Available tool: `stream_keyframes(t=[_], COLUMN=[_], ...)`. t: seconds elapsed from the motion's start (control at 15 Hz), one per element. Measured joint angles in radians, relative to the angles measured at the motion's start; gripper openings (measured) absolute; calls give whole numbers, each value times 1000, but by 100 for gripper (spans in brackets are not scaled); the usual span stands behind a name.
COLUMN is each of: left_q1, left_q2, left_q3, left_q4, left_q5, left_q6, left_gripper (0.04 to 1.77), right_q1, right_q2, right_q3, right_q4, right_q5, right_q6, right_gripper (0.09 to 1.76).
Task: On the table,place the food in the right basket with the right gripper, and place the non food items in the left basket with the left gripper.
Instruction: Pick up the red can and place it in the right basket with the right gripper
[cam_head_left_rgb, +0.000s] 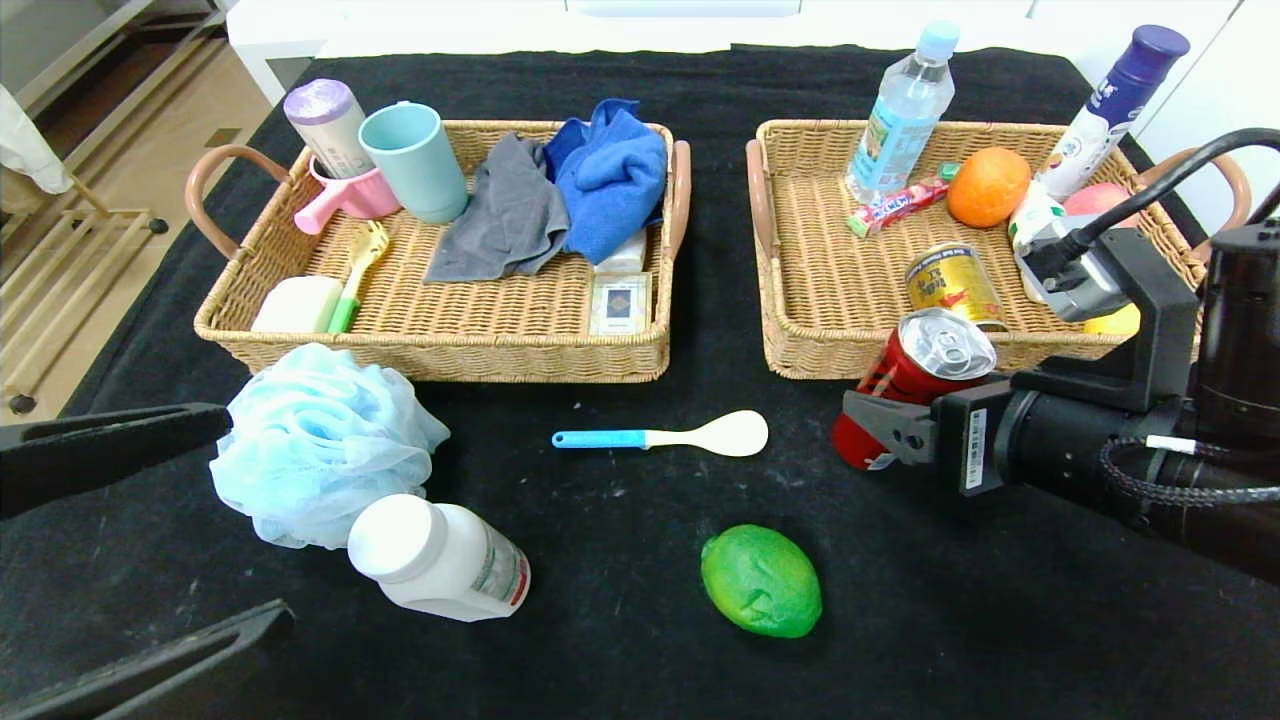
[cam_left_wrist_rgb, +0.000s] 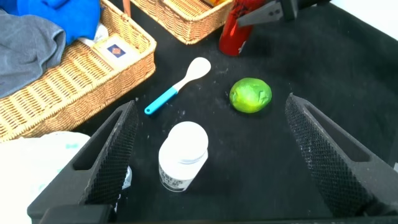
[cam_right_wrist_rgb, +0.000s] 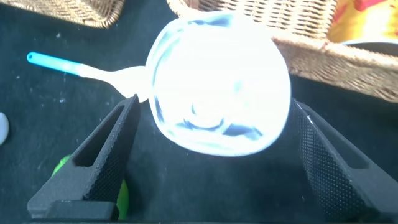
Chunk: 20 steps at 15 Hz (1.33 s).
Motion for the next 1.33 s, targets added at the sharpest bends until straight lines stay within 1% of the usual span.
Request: stream_keyframes(t=[0.2, 0.27, 0.33, 0.47, 0.53, 0.6, 0.87, 1.33], left_q1=[0, 0, 0, 0, 0, 0, 0, 0], left_q2=[-4, -6, -6, -7, -7, -7, -13, -16], left_q3=[0, 0, 0, 0, 0, 0, 0, 3], left_q4=[-1, -1, -1, 0, 0, 0, 0, 3], left_q5=[0, 0, 0, 0, 0, 0, -1, -3], left_q6=[0, 0, 0, 0, 0, 0, 1, 1], left_gripper=[172, 172, 172, 172, 172, 172, 172, 172], right_q1=[0, 0, 0, 0, 0, 0, -1, -2], right_q2=[17, 20, 22, 24, 24, 24, 24, 11], right_q3=[0, 0, 0, 1, 2, 4, 8, 9], right_q4=[-20, -20, -21, -21, -22, -24, -25, -11], right_q5=[-1, -10, -15, -17, -17, -17, -17, -13], right_q6=[-1, -3, -3, -7, -8, -8, -8, -22], right_gripper=[170, 167, 148, 116, 107, 103, 100, 99])
